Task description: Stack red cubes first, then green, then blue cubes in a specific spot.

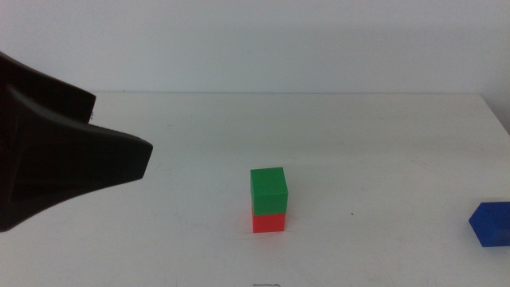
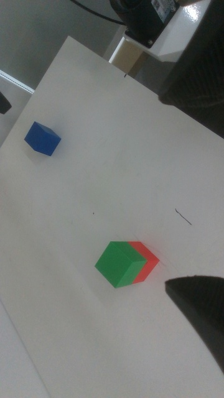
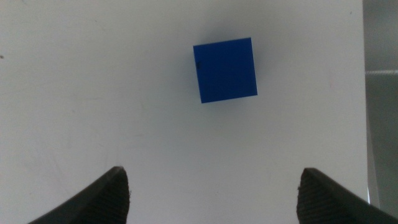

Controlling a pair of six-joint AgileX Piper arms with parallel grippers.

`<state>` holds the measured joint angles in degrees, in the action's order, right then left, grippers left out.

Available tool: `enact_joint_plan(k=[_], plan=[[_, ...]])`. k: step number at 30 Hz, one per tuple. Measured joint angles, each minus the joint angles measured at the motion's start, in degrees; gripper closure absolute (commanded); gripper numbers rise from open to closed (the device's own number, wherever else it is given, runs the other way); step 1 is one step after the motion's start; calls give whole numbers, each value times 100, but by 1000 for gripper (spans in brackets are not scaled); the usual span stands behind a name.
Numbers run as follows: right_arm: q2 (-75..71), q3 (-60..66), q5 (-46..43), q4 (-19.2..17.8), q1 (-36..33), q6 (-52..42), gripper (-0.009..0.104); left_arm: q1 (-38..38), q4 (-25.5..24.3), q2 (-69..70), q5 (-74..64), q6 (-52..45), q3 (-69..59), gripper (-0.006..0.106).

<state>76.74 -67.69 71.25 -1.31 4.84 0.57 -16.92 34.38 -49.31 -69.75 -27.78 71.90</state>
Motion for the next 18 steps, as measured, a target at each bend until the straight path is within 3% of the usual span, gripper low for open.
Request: enact_joint_plan(k=[18], plan=[[1574,114,-754,-40,79,-437,8,0,0,0,0,0,0,8]])
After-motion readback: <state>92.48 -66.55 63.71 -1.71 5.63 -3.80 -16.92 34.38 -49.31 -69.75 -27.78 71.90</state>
